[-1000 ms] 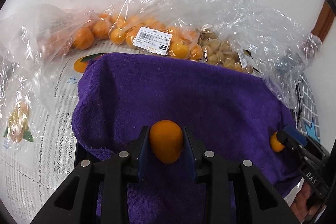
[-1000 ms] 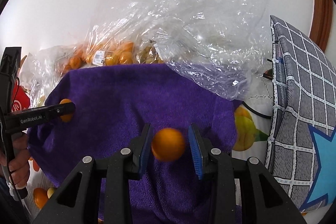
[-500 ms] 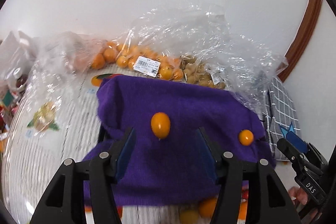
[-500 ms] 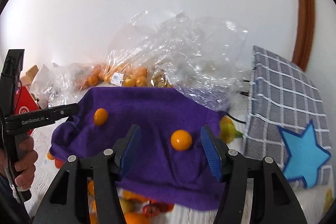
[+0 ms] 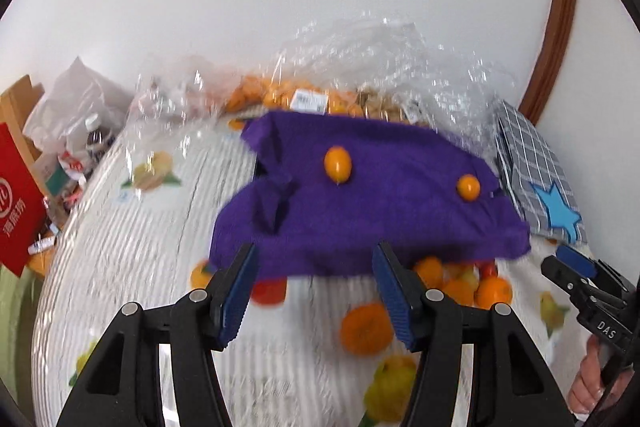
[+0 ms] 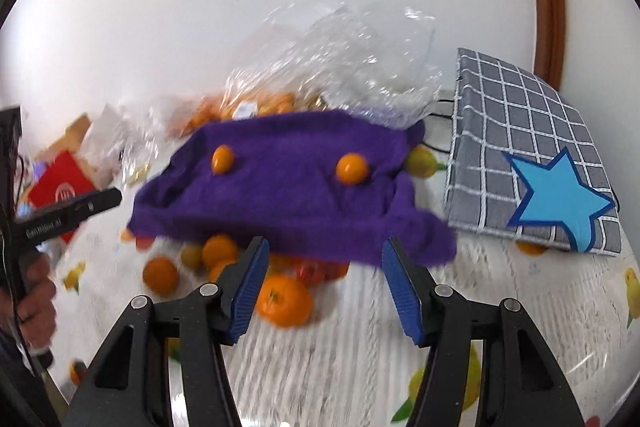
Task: Organize fruits
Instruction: 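Grasp a large orange with the right tool while the left tool grasps another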
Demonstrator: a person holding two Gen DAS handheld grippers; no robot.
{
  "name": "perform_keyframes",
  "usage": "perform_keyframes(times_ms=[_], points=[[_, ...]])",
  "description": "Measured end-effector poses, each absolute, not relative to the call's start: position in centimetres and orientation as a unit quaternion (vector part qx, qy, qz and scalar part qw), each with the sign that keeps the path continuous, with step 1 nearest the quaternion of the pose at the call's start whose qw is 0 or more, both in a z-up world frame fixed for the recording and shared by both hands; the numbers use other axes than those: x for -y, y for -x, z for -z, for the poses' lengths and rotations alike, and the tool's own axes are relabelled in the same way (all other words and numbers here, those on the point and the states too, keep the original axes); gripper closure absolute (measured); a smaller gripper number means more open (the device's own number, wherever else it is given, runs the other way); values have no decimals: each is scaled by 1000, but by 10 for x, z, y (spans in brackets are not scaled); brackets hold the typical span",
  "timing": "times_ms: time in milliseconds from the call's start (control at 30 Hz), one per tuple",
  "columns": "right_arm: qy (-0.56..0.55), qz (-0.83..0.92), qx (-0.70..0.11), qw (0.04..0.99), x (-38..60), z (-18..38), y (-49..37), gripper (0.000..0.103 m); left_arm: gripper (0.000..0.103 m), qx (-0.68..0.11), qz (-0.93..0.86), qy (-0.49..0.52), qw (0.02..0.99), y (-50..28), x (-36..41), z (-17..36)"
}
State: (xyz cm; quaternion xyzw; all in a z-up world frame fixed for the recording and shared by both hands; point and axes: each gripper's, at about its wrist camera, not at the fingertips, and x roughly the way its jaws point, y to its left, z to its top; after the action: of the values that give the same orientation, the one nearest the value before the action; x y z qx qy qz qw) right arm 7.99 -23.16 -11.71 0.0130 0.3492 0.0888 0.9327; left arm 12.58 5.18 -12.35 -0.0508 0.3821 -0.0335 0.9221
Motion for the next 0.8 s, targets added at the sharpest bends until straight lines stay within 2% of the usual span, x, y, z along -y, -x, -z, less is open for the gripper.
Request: perform_keyframes(times_ms=[333,433,600,800], points=[[14,-141,-365,920,198,154,-66,49,46,-430,46,66,899,-96,-68,170],[18,-136,-383,913,198,164,-75,49,47,-420,57,66,904,-91,-67,171],[13,-137,-396,908,202,172,-89,61,46,-403,104,63,907,-90,-50,168],[12,-143,-378,915,206,169,-79,62,45,-416,94,45,904,-115,-22,180]])
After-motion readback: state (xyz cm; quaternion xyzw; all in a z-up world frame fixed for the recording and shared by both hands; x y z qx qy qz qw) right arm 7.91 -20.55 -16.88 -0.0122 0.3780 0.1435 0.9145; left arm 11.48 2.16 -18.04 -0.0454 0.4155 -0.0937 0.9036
